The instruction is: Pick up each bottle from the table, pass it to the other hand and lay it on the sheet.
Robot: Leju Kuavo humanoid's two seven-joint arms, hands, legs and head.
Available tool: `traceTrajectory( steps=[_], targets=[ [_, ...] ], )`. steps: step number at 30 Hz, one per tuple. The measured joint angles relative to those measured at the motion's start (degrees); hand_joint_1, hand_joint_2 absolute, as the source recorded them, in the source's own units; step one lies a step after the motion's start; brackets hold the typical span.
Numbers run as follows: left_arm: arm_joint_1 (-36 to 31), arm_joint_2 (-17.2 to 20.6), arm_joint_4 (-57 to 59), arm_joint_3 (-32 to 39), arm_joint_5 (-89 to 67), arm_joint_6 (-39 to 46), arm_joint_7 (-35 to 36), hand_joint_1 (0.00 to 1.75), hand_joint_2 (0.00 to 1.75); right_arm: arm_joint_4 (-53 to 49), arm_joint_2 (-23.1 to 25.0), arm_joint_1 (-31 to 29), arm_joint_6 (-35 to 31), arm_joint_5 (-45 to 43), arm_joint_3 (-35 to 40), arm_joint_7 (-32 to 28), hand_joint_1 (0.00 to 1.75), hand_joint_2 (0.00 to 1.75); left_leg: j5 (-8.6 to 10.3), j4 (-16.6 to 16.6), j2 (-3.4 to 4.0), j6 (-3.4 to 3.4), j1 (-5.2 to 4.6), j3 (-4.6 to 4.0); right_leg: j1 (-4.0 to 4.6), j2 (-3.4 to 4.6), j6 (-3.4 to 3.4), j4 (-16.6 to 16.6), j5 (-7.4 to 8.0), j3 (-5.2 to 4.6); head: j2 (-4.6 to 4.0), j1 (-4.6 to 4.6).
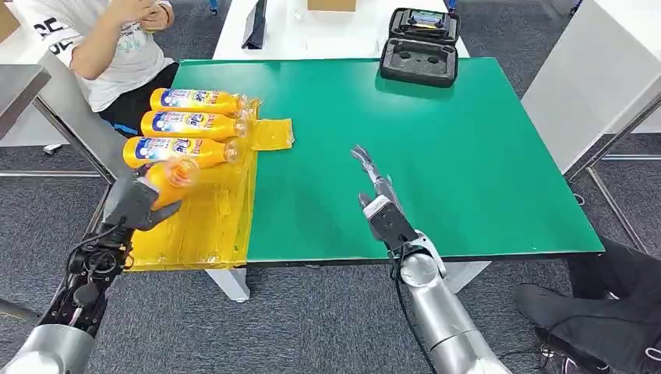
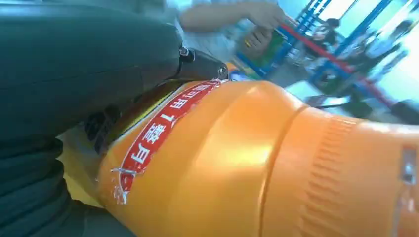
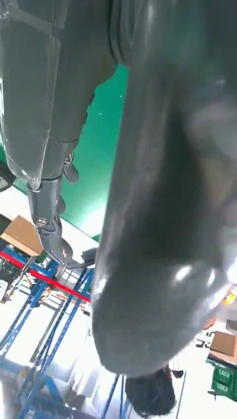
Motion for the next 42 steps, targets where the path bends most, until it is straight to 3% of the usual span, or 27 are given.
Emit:
traceTrajectory(
  steps=[1, 2, 3, 6, 7, 16, 42],
  targets=[
    [0.23, 0.36, 0.00, -0.76, -4.98, 1.24, 1.84, 1.75, 1.75, -0.09, 0.04, 0.00, 0.00, 0.11, -0.02, -0.02, 0.00, 0.00, 0.00, 0.00, 0.00, 0.00, 0.00, 0.00, 0.00, 0.00, 0.00, 0.00, 0.00, -0.01, 0.00, 0.00],
    [0.54, 0.83, -0.04, -1.43, -9.70, 1.46, 3.42, 1.64, 1.75, -0.22, 0.11, 0.03, -0.02, 0.15, -0.11, -0.02, 0.00, 0.00, 0.00, 0.00, 0.01, 0.00, 0.00, 0.00, 0.00, 0.01, 0.00, 0.00, 0.00, -0.01, 0.00, 0.00],
    [0.98, 1.16, -0.40, -2.05, -12.97, 0.44, 4.61, 1.75, 1.75, -0.31, 0.13, 0.04, -0.02, 0.18, -0.33, -0.02, 0.00, 0.00, 0.00, 0.00, 0.01, 0.00, 0.00, 0.00, 0.00, 0.00, 0.00, 0.00, 0.00, -0.02, 0.00, -0.02],
    [2.45, 1.84, -2.38, -3.61, -20.16, -4.54, 7.19, 1.75, 1.75, -0.35, 0.28, 0.05, -0.04, 0.46, -1.18, -0.02, 0.00, 0.00, 0.00, -0.01, -0.03, 0.00, 0.01, -0.02, 0.01, -0.02, 0.00, 0.00, 0.00, -0.02, 0.00, 0.02],
    [2.85, 2.15, -3.02, -4.13, -21.07, -6.79, 7.54, 1.75, 1.75, -0.33, 0.31, 0.05, -0.02, 0.53, -1.40, -0.02, 0.00, 1.75, 0.00, -0.01, -0.01, 0.00, 0.01, -0.03, 0.00, -0.01, 0.00, 0.00, 0.00, -0.02, 0.00, -0.02],
    [0.47, 5.36, -3.39, -9.46, -25.02, -16.34, 7.54, 1.75, 1.75, 1.33, 0.31, 0.19, 0.00, 0.68, -1.95, -0.24, 0.00, 1.75, 0.01, -0.01, -0.02, -0.02, 0.01, -0.02, 0.00, -0.01, 0.00, 0.00, 0.00, -0.03, 0.00, -0.02],
    [-3.49, 6.85, -2.51, -13.88, -26.97, -20.64, 8.26, 1.75, 1.75, 6.51, 1.53, -0.72, 0.31, 0.66, -1.44, -0.26, 0.00, 1.75, 0.05, -0.01, -0.02, -0.03, 0.03, -0.04, 0.01, -0.01, -0.01, 0.01, 0.00, -0.03, 0.00, 0.00]
  ],
)
